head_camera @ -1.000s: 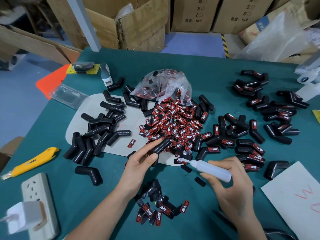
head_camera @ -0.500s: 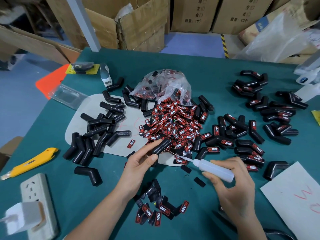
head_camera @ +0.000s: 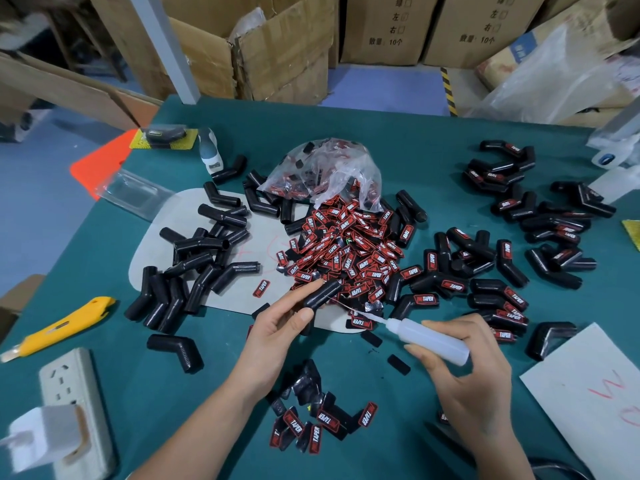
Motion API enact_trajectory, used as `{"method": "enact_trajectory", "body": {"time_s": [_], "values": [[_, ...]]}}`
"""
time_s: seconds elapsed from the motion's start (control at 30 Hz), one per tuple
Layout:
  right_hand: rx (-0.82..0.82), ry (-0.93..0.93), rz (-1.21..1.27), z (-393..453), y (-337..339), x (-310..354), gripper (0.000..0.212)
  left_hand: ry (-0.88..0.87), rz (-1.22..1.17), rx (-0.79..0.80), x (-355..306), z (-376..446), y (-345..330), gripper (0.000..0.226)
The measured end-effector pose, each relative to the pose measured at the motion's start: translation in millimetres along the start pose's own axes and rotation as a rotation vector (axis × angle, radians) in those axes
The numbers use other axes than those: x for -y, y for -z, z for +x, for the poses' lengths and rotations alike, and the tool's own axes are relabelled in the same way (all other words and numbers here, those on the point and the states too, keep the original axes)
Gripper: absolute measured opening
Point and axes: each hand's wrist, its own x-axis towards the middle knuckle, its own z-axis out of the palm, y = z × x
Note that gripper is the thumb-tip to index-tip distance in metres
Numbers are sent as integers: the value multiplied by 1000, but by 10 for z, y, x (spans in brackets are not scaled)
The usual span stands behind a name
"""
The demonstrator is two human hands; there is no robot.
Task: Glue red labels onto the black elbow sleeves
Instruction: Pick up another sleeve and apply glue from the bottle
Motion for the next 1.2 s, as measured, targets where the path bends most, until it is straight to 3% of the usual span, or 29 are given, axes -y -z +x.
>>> {"method": "enact_trajectory", "body": {"time_s": [0.37, 0.73, 1.2], "values": [[21, -51, 157, 13, -7, 82, 34, 5, -137, -21, -74, -17, -45, 47], [-67, -99, 190, -37, -95, 116, 33, 13, 57, 5, -131, -39, -83, 39], [-64, -127, 162, -43, -90, 143, 33, 13, 98, 25, -151, -34, -90, 42]]}}
